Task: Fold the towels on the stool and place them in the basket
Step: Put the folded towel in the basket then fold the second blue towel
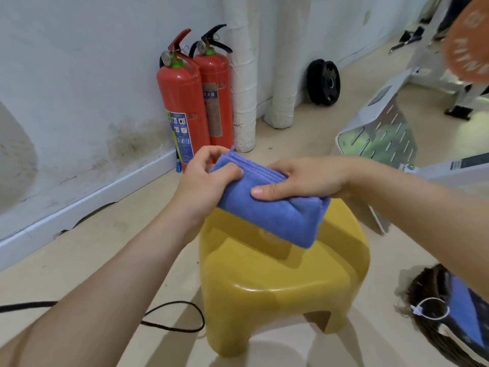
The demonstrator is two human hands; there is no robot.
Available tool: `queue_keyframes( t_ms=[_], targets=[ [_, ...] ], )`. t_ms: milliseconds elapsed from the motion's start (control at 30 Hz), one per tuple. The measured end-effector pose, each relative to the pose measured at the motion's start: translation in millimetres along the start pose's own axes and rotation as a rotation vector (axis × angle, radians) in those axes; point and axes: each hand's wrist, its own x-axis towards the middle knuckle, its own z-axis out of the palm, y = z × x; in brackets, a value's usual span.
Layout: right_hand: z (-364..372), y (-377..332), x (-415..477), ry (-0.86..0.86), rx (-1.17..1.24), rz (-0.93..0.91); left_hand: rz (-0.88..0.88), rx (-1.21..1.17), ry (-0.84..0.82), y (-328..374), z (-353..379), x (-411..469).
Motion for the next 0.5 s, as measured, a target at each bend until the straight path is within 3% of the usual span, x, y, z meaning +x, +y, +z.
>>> queue_keyframes(
  t_ms=[133, 267, 367, 500],
  targets=[
    [-14.5, 3.9, -19.9, 0.262, -0.125, -0.035, -0.048, 0.008, -0.088, 7.6, 28.6, 21.2],
    [-22.1, 23.0, -58.8, 0.28, -0.125, 0.076, -0.087, 0.003, -0.328, 18.6, 59.1, 28.1],
    [-27.7, 34.8, -102.0, 0.21, -0.135, 0.19, 0.086, 0.111, -0.492, 21.2, 87.8, 11.8],
    [-24.6, 58.8, -154.1, 0.298, -0.249, 0.237, 0.412, 0.324, -0.533, 29.6, 130.6, -27.3]
  ],
)
